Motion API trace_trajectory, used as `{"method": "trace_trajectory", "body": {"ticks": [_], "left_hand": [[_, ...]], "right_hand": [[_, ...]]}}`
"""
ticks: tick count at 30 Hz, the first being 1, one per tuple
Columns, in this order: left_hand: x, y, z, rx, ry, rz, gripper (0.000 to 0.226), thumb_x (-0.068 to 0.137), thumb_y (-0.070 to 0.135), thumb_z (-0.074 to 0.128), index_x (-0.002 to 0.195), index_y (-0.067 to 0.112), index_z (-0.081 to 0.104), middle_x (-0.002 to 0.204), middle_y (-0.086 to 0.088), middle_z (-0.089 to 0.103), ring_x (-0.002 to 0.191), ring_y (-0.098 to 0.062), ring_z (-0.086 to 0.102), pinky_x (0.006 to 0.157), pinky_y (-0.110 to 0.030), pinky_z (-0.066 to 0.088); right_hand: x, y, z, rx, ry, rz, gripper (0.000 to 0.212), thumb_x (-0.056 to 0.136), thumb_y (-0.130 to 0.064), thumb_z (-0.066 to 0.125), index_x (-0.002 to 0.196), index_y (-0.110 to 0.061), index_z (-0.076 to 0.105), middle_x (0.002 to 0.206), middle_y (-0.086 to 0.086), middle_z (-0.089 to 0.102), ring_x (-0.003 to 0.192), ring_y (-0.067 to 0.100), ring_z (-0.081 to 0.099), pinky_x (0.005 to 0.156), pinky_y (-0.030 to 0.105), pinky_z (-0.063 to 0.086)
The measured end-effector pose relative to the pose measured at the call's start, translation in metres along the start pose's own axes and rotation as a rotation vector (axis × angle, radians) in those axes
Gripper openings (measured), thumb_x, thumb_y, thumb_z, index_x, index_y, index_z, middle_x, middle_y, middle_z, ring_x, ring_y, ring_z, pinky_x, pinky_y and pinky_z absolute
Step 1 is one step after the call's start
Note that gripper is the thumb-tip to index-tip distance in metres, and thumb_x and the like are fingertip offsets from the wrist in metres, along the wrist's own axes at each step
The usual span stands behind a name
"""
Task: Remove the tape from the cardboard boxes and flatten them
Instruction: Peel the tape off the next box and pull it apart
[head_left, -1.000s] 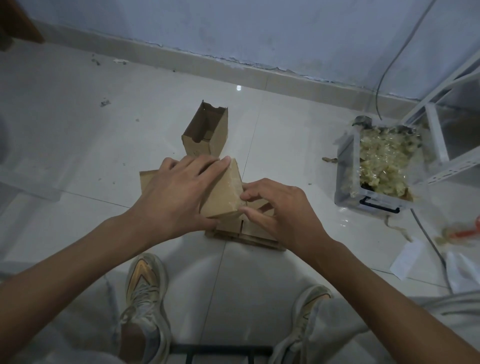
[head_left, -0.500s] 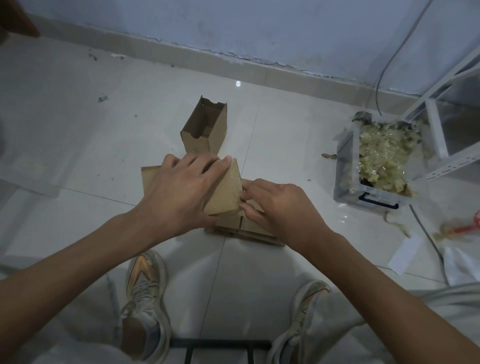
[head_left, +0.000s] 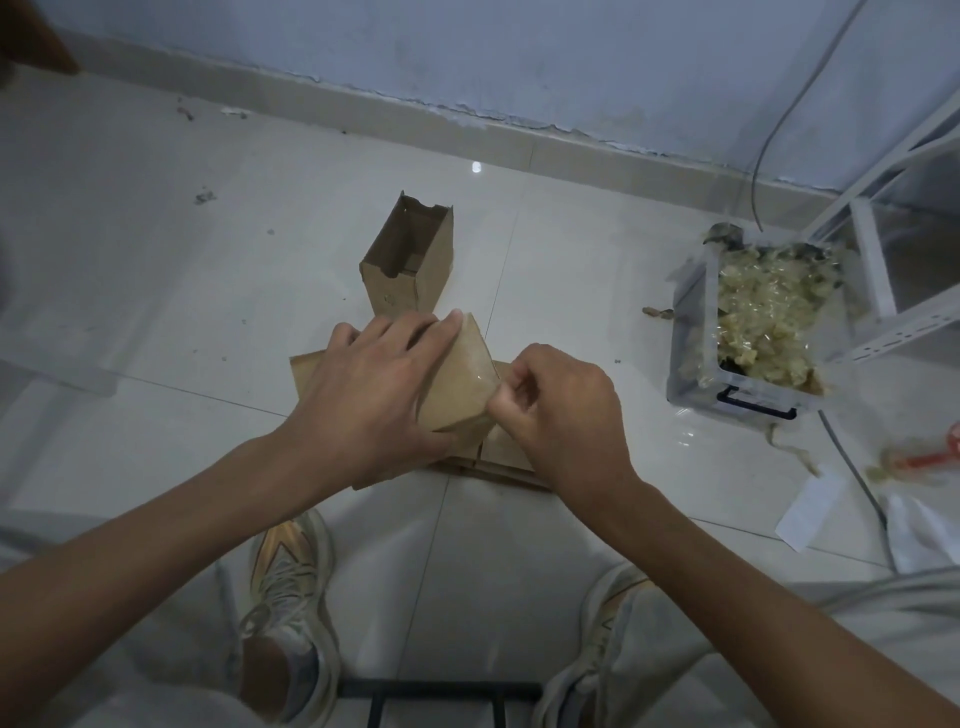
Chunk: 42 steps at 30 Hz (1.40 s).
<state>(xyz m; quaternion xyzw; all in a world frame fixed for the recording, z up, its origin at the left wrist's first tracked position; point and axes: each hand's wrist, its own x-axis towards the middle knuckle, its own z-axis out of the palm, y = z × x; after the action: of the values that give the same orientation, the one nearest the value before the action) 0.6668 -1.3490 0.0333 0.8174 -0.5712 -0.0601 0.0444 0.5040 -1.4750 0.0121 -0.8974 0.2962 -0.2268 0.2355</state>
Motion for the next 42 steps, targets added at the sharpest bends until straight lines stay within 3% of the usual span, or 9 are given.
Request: {"method": "trace_trajectory", "body": {"ticks": [2,8,12,15,18,22,28,36,42], "left_hand": [[-0.002,0.001,-0.002,-0.034,-0.011,-0.022,0.118,0.066,0.081,0.058,0.164,0.029,0.016,0.155,0.002,0.042,0.134,-0.023,0.044,0.106,-0.046,0.036],[-0.006,-0.002,0.000,0.053,0.016,0.014,0.118,0.068,0.073,0.078,0.162,0.024,0.026,0.151,-0.002,0.048,0.130,-0.027,0.049,0.099,-0.048,0.040],[-0.008,-0.004,0.002,0.092,0.042,0.089,0.119,0.063,0.069,0.082,0.159,0.020,0.031,0.147,-0.004,0.052,0.125,-0.029,0.055,0.094,-0.047,0.043],[-0.012,-0.003,0.002,-0.007,-0.002,-0.018,0.126,0.061,0.084,0.061,0.160,0.015,0.024,0.152,-0.006,0.046,0.128,-0.028,0.052,0.099,-0.047,0.043],[-0.014,-0.004,-0.002,-0.024,-0.069,-0.081,0.128,0.055,0.093,0.033,0.156,0.015,0.032,0.140,-0.004,0.055,0.118,-0.026,0.056,0.098,-0.044,0.042],[-0.013,-0.008,-0.002,0.054,-0.068,-0.034,0.126,0.058,0.093,0.042,0.157,0.016,0.032,0.135,-0.003,0.057,0.115,-0.026,0.056,0.098,-0.045,0.042],[-0.011,-0.007,0.000,0.149,-0.003,0.027,0.122,0.061,0.085,0.058,0.155,0.010,0.038,0.133,-0.007,0.062,0.112,-0.029,0.059,0.091,-0.046,0.045],[-0.013,-0.009,0.003,0.232,-0.009,0.034,0.121,0.055,0.077,0.078,0.150,0.009,0.045,0.123,-0.009,0.065,0.103,-0.031,0.061,0.087,-0.047,0.048],[-0.018,-0.007,0.013,0.258,-0.056,0.039,0.121,0.055,0.079,0.072,0.150,0.009,0.046,0.121,-0.010,0.066,0.099,-0.033,0.062,0.085,-0.047,0.049]], "right_hand": [[-0.002,-0.001,-0.002,0.173,-0.022,0.111,0.011,0.086,-0.022,0.072,0.077,-0.022,0.065,0.069,-0.016,0.061,0.065,0.009,0.060,0.060,0.032,0.053],[-0.002,0.001,-0.003,-0.067,-0.212,-0.098,0.028,0.097,-0.052,0.061,0.086,-0.030,0.049,0.074,-0.013,0.059,0.064,0.006,0.053,0.054,0.024,0.040],[0.007,0.006,-0.005,-0.097,-0.428,-0.146,0.024,0.106,-0.044,0.052,0.088,-0.029,0.046,0.073,-0.011,0.056,0.062,0.004,0.047,0.055,0.031,0.032],[0.012,0.011,-0.007,0.083,-0.464,-0.066,0.023,0.107,-0.033,0.054,0.088,-0.020,0.052,0.067,-0.008,0.058,0.061,0.010,0.053,0.059,0.040,0.044],[0.004,0.006,-0.007,0.458,-0.437,0.156,0.023,0.108,-0.020,0.054,0.088,-0.009,0.055,0.058,0.005,0.065,0.050,0.019,0.060,0.055,0.034,0.050],[-0.010,0.000,0.001,0.649,-0.355,0.346,0.025,0.107,-0.019,0.056,0.086,-0.006,0.056,0.063,0.017,0.064,0.050,0.024,0.057,0.051,0.033,0.046],[0.005,0.000,-0.008,-0.035,-0.376,-0.031,0.043,0.094,-0.067,0.059,0.089,-0.027,0.044,0.069,-0.008,0.057,0.062,0.011,0.052,0.057,0.029,0.039],[0.004,0.013,0.001,-0.549,-0.244,-0.463,0.041,0.108,-0.044,0.034,0.086,-0.016,0.055,0.065,0.000,0.052,0.044,0.022,0.032,0.045,0.026,0.019],[-0.008,-0.001,0.010,-0.663,-0.229,-0.461,0.030,0.077,-0.023,0.073,0.069,-0.020,0.044,0.056,-0.003,0.022,0.045,0.017,0.004,0.058,0.028,-0.006]]}}
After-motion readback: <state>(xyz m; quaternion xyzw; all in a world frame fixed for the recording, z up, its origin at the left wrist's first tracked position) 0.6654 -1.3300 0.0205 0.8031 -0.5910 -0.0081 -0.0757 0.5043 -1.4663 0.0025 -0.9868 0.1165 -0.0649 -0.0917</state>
